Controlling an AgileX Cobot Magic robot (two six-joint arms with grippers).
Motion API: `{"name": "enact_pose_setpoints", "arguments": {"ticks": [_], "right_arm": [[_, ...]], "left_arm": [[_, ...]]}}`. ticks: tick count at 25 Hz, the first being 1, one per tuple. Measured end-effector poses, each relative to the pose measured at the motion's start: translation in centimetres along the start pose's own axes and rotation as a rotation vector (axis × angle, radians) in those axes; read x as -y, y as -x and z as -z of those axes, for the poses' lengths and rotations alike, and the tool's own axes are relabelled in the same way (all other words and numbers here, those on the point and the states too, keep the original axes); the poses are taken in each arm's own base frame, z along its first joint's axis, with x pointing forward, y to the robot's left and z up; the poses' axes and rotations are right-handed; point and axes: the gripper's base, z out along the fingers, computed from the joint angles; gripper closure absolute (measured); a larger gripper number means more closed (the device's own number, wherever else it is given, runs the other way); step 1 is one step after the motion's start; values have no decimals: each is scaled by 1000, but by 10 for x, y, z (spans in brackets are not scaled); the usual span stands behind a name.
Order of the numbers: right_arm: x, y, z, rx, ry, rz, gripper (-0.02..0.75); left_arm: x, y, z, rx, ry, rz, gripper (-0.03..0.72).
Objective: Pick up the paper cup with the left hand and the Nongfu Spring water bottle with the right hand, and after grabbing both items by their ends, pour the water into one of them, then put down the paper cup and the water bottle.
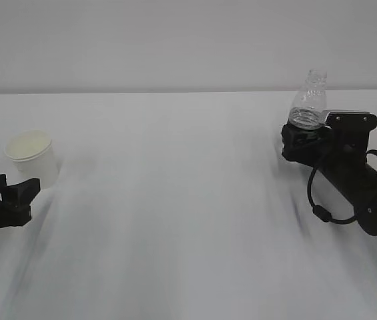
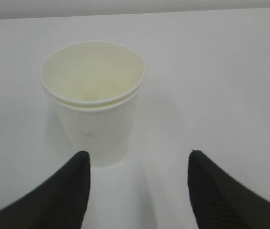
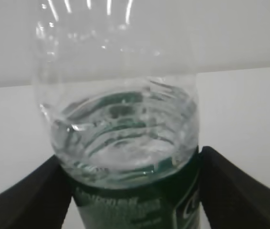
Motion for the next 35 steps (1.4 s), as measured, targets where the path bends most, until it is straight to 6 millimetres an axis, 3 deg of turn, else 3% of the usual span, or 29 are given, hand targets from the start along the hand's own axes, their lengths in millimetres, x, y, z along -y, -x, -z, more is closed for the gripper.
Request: {"name": "enact_pose_setpoints", "arguments": {"ticks": [9,35], "right_arm": [[1,-14,-11,-9,10,-2,150],[0,-1,-28,59,26,7,150]], "left_arm": [[0,0,0,0,0,-14,228],[0,0,0,0,0,-21,228]]}}
